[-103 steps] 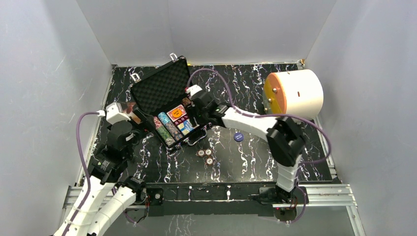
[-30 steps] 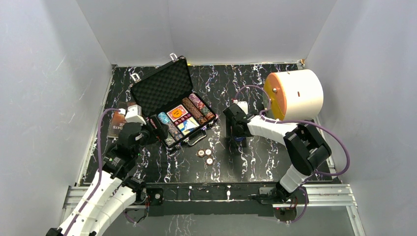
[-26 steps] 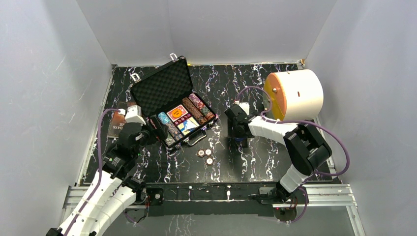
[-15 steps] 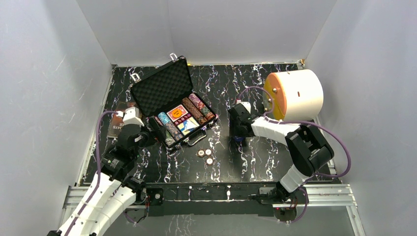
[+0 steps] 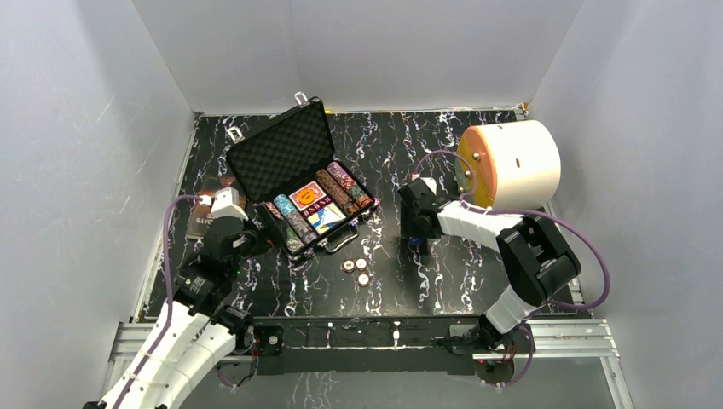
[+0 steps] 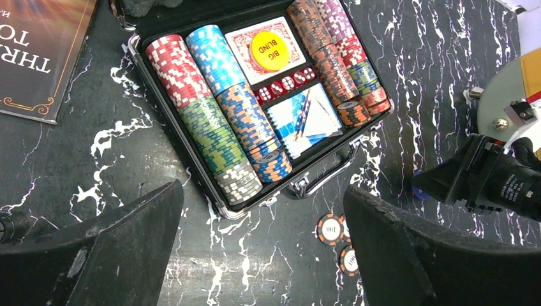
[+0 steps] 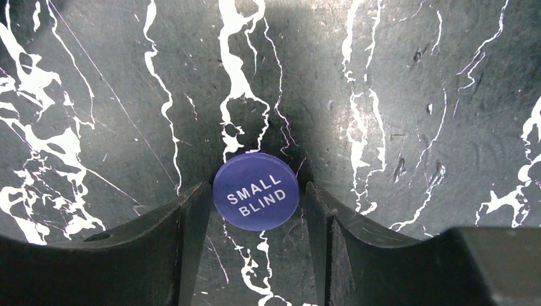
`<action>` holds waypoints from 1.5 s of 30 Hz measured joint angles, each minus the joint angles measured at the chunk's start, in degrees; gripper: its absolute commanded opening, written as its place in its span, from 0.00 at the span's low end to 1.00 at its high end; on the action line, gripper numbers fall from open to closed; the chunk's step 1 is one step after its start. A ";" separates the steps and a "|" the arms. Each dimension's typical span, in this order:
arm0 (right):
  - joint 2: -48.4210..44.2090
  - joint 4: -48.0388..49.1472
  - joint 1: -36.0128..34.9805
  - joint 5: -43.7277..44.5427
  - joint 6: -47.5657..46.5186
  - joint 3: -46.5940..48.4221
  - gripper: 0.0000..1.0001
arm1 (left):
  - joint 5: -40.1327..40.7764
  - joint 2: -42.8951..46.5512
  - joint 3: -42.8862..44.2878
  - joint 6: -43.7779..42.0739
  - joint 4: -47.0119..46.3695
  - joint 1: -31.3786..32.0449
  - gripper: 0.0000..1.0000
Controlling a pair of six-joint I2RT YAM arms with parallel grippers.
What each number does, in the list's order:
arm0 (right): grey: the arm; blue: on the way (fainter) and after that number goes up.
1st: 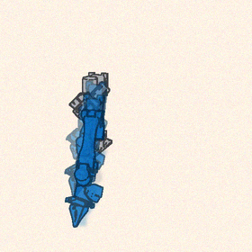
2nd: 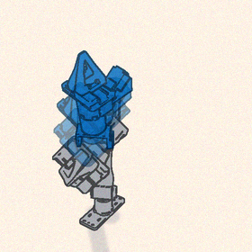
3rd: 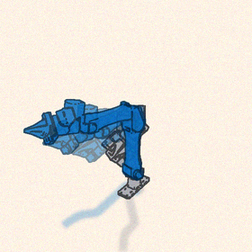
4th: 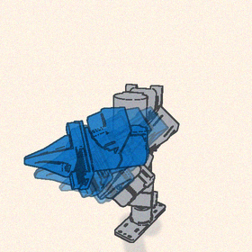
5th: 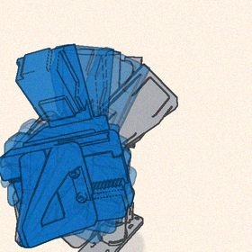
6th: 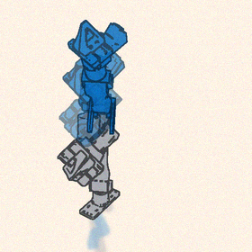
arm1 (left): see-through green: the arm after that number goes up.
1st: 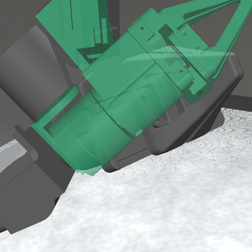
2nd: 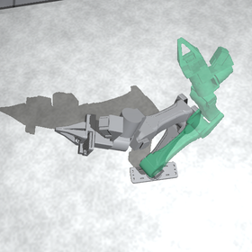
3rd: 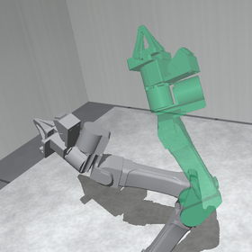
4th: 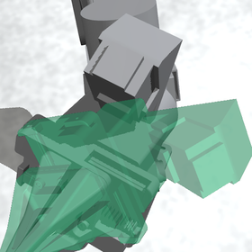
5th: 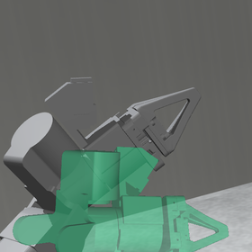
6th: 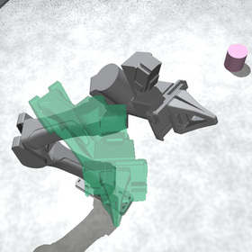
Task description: Pack up texas hold em set
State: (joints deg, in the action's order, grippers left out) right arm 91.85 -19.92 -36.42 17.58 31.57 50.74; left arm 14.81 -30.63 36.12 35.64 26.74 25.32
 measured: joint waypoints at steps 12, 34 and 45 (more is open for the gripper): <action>1.16 -4.02 0.00 -1.70 -2.05 1.97 0.48 | 0.39 1.25 -0.20 0.74 0.50 0.00 0.96; 2.14 -11.06 -6.27 -2.32 -2.05 16.72 0.51 | 0.87 4.31 -0.17 2.93 4.90 0.00 0.96; 26.64 -6.40 -21.51 -2.38 -6.12 44.57 0.52 | 1.88 4.44 -0.17 2.93 5.05 0.00 0.96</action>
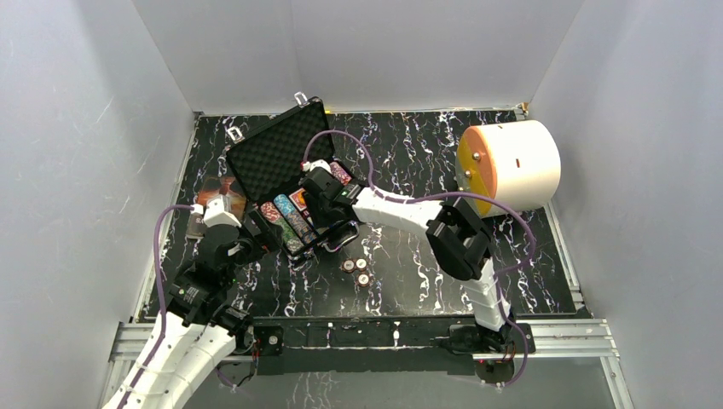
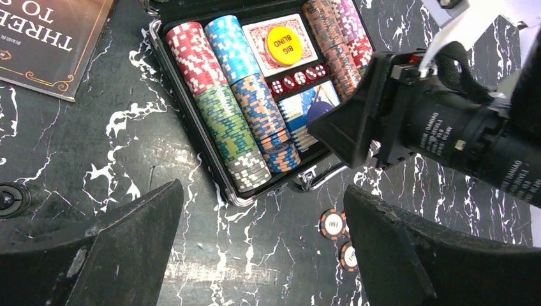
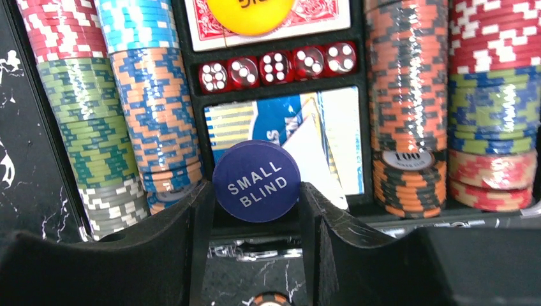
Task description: Pack up texas hold em set
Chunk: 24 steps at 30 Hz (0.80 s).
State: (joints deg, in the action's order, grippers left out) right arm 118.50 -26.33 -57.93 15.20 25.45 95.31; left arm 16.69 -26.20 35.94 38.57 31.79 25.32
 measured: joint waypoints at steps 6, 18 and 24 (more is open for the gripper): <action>2.64 0.68 -0.22 0.31 -1.11 1.53 0.54 | 0.28 -0.02 0.00 0.02 0.00 -0.02 0.96; 5.01 -0.74 -0.22 4.07 -1.81 5.75 0.66 | 0.31 -0.94 0.00 0.00 0.00 0.00 0.96; 4.59 -0.94 -0.22 4.46 -1.81 5.70 0.66 | 0.31 -0.96 0.00 -0.02 0.00 0.00 0.96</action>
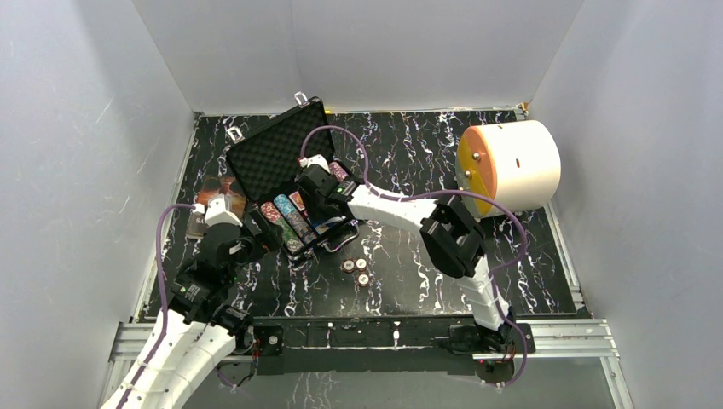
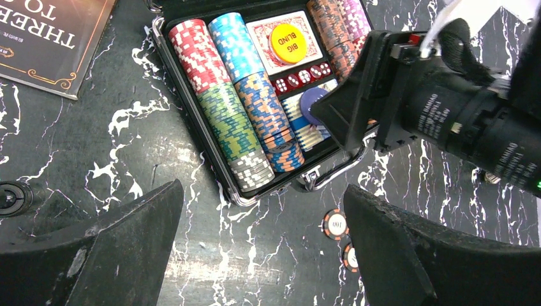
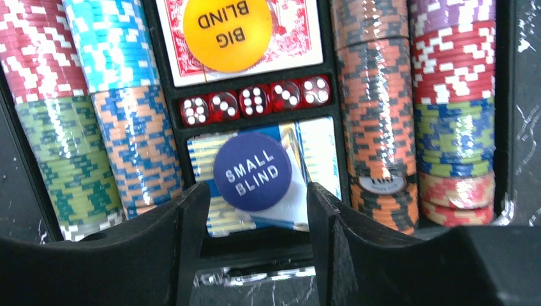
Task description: Pack up texas hold em set
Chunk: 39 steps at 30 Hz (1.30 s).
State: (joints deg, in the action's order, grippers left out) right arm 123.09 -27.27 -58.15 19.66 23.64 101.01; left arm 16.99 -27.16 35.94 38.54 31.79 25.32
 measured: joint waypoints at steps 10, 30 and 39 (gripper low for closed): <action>-15.43 0.42 0.20 -0.59 0.13 -13.81 0.66 | -0.11 -1.27 0.00 0.04 -0.42 -0.02 0.96; -1.16 -0.15 1.86 -2.69 -3.52 -0.02 0.71 | 0.44 -3.15 0.83 0.26 -3.37 0.00 0.94; 4.98 -2.93 1.22 0.37 -6.82 8.20 0.72 | 2.67 -1.88 1.51 0.24 -1.01 0.00 0.94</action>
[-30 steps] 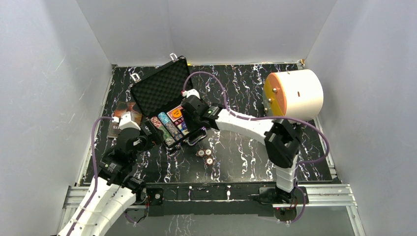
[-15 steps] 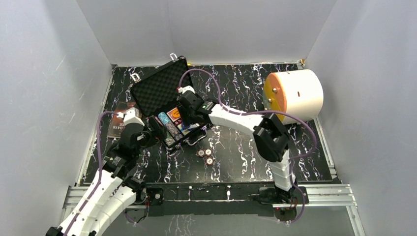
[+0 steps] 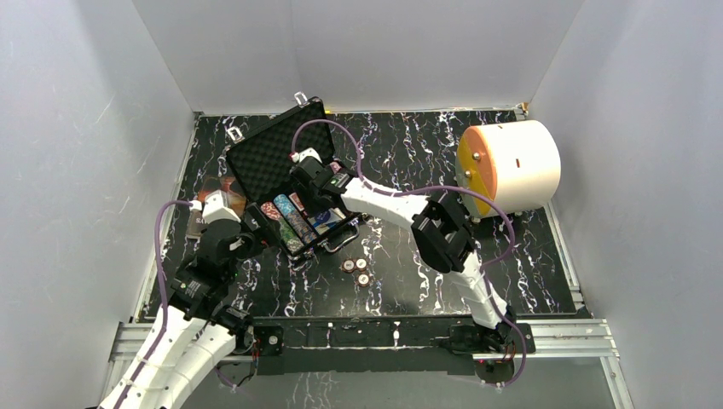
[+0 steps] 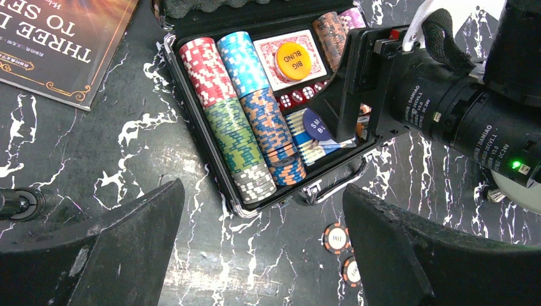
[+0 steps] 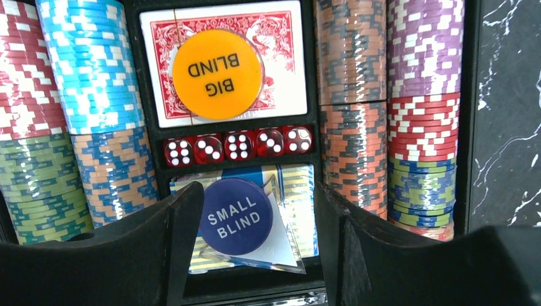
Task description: Pack up texas hold em set
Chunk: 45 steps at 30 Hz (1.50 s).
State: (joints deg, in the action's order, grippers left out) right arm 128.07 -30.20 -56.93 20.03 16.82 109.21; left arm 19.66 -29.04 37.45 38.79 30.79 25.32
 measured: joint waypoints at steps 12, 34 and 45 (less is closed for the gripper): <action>4.66 -3.28 -1.53 3.91 -2.32 5.05 0.72 | 0.83 1.01 0.00 0.00 1.05 0.00 0.94; 3.10 -2.93 -2.03 5.81 -0.90 2.32 0.59 | 0.94 0.37 -0.02 0.04 1.05 0.00 0.94; 0.50 -3.04 -2.01 5.07 -0.15 -0.37 0.60 | 0.92 -0.22 -0.24 0.04 1.01 0.00 0.94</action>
State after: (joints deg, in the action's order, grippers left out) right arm 128.57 -33.23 -58.94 25.10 16.67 108.84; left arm 20.58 -29.26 37.21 38.83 31.79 25.32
